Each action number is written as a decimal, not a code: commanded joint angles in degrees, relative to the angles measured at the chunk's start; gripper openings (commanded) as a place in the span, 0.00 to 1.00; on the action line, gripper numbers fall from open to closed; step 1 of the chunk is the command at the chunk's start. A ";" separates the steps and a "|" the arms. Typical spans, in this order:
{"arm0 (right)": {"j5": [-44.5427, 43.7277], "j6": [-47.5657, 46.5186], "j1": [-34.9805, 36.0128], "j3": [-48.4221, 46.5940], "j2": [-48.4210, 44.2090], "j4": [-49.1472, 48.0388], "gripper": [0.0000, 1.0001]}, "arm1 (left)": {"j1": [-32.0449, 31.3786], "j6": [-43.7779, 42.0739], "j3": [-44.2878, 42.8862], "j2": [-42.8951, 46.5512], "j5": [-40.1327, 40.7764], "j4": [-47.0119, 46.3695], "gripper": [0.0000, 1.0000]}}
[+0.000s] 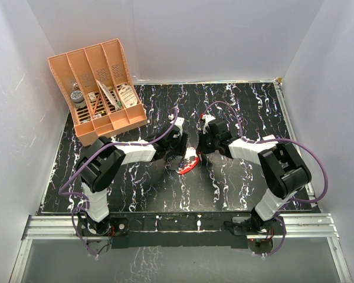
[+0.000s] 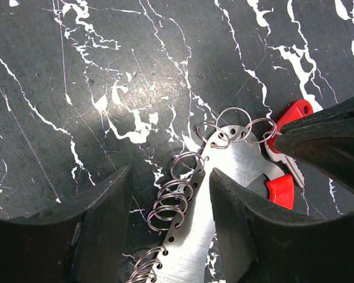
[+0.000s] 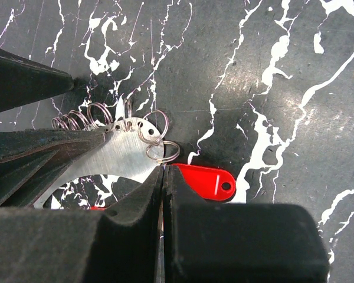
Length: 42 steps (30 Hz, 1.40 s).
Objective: Put the keys on the keyring
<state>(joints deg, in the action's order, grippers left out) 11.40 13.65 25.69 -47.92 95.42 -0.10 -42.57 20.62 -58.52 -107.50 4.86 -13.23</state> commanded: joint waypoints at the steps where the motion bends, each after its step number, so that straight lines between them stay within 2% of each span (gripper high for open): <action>1: -1.38 0.25 -0.55 -1.54 -2.85 -2.74 0.00 | 0.02 0.74 1.21 -3.60 0.21 7.92 0.53; 21: -0.93 -0.36 -1.85 -1.21 -3.85 -2.01 0.00 | 0.03 0.74 0.95 -3.77 1.11 8.75 0.53; 32: 4.81 -2.69 -1.84 1.36 -6.56 -2.12 0.00 | 0.03 0.91 0.82 -3.66 1.24 8.82 0.53; 42: 7.27 -3.63 -1.72 1.34 -4.82 -1.58 0.00 | 0.05 0.91 0.45 -3.89 1.28 9.02 0.53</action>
<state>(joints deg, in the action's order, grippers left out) 17.04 10.96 23.99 -46.48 91.11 0.03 -42.57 21.06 -59.00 -107.61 5.56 -12.45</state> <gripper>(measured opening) 0.009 0.527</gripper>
